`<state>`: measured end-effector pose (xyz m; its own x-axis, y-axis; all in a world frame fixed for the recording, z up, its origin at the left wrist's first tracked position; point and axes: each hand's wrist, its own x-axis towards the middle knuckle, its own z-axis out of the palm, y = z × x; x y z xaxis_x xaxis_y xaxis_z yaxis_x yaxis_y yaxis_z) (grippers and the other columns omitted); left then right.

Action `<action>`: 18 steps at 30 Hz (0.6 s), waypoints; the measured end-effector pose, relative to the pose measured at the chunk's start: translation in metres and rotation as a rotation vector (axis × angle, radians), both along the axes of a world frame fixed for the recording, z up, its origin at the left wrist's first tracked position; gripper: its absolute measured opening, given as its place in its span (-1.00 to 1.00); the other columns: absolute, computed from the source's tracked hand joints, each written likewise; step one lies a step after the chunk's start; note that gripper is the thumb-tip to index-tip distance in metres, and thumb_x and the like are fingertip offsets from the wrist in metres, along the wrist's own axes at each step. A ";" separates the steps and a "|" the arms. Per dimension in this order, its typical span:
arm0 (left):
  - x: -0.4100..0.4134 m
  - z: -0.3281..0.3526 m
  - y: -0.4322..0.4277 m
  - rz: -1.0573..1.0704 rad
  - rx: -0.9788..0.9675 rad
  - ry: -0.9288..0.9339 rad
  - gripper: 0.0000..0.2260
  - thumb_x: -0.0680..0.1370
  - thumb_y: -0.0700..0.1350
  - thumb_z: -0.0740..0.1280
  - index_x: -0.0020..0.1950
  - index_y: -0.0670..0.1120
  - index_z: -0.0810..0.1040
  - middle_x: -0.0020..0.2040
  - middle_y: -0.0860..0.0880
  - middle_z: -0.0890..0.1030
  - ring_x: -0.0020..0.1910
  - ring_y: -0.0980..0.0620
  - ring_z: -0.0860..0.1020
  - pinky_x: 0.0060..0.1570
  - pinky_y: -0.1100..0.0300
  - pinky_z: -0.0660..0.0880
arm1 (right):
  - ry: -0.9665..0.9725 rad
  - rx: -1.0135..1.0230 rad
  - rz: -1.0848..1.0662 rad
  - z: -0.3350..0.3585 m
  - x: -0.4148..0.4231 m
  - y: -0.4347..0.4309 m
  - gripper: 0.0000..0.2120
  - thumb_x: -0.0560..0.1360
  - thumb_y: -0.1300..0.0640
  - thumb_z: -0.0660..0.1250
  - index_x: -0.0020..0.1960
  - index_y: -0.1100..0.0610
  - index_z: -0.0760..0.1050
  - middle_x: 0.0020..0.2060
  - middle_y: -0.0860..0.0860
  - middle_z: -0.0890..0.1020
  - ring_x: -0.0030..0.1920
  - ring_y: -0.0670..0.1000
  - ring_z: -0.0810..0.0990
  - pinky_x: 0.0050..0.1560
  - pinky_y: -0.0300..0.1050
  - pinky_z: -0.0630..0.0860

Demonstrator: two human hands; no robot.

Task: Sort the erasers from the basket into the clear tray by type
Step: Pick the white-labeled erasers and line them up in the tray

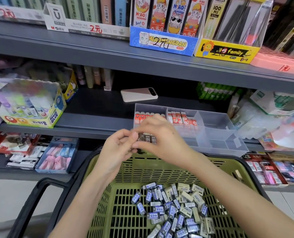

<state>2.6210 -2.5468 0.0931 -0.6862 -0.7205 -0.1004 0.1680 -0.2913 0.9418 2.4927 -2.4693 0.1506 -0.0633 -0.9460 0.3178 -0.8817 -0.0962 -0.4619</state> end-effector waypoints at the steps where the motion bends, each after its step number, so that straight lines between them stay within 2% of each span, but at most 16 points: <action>1: -0.001 0.001 0.002 -0.004 -0.002 -0.013 -0.61 0.34 0.20 0.37 -0.13 -0.13 0.56 -0.37 0.03 0.56 -0.46 0.20 0.45 -0.47 0.44 0.35 | 0.018 -0.001 -0.004 0.000 0.001 0.000 -0.79 0.41 0.04 0.44 -0.02 0.14 0.64 -0.20 -0.01 0.58 -0.10 0.02 0.43 -0.04 -0.20 0.29; 3: -0.001 0.003 0.003 -0.032 0.028 0.016 -0.53 0.41 0.23 0.28 -0.04 -0.19 0.58 -0.33 -0.01 0.55 -0.46 0.19 0.43 -0.52 0.43 0.30 | -0.074 0.010 -0.047 -0.001 -0.002 0.003 -0.85 0.42 0.08 0.44 -0.11 0.17 0.63 -0.25 -0.04 0.55 -0.16 -0.03 0.44 -0.09 -0.18 0.34; 6: -0.001 0.008 0.003 -0.087 0.097 0.130 -0.72 0.48 0.06 0.30 -0.09 -0.13 0.66 -0.23 -0.06 0.61 -0.35 0.13 0.50 -0.49 0.37 0.34 | -0.292 0.053 -0.168 -0.003 -0.011 0.013 -0.92 0.43 0.08 0.43 -0.14 0.08 0.61 -0.29 -0.07 0.54 -0.29 -0.17 0.41 -0.22 -0.30 0.37; 8: -0.005 0.010 0.006 -0.056 0.044 0.108 -0.78 0.44 0.01 0.34 -0.13 -0.11 0.68 -0.26 -0.06 0.61 -0.34 0.11 0.50 -0.42 0.34 0.41 | -0.356 0.099 -0.205 -0.005 -0.014 0.021 -0.94 0.43 0.07 0.42 -0.14 0.04 0.58 -0.30 -0.09 0.55 -0.32 -0.20 0.41 -0.26 -0.33 0.39; 11: -0.017 0.015 0.014 0.006 -0.131 -0.013 -0.69 0.37 0.06 0.40 -0.09 -0.17 0.65 -0.30 -0.08 0.61 -0.36 0.07 0.52 -0.31 0.27 0.49 | -0.249 0.110 -0.212 -0.005 -0.019 0.030 -0.89 0.45 0.10 0.40 -0.02 0.03 0.55 -0.30 -0.16 0.50 -0.31 -0.19 0.41 -0.27 -0.35 0.37; 14: -0.032 0.029 0.019 0.031 -0.182 -0.090 -0.59 0.28 0.10 0.47 -0.06 -0.19 0.61 -0.34 -0.06 0.62 -0.43 0.08 0.53 -0.35 0.27 0.49 | -0.142 0.091 -0.167 0.000 -0.026 0.034 -0.67 0.45 0.19 0.38 0.19 0.02 0.50 -0.26 -0.18 0.48 -0.26 -0.16 0.43 -0.24 -0.39 0.32; 16: -0.039 0.035 0.018 0.020 -0.197 -0.133 -0.54 0.27 0.15 0.46 -0.06 -0.19 0.56 -0.35 -0.04 0.63 -0.44 0.08 0.54 -0.34 0.27 0.51 | -0.157 0.079 -0.124 0.001 -0.032 0.036 -0.64 0.44 0.24 0.37 0.21 0.01 0.48 -0.25 -0.15 0.48 -0.26 -0.13 0.44 -0.24 -0.38 0.33; 18: -0.044 0.036 0.014 -0.015 -0.270 -0.183 -0.56 0.34 0.23 0.39 -0.08 -0.13 0.54 -0.29 0.00 0.67 -0.34 0.08 0.60 -0.22 0.22 0.54 | -0.270 0.059 -0.137 0.001 -0.042 0.037 -0.68 0.44 0.29 0.37 0.13 0.01 0.51 -0.27 -0.12 0.48 -0.29 -0.12 0.44 -0.24 -0.37 0.35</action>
<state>2.5773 -2.5323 0.1295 -0.6852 -0.7278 -0.0295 -0.0136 -0.0277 0.9995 2.4508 -2.4324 0.1519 -0.2659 -0.9393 0.2168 -0.7291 0.0489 -0.6826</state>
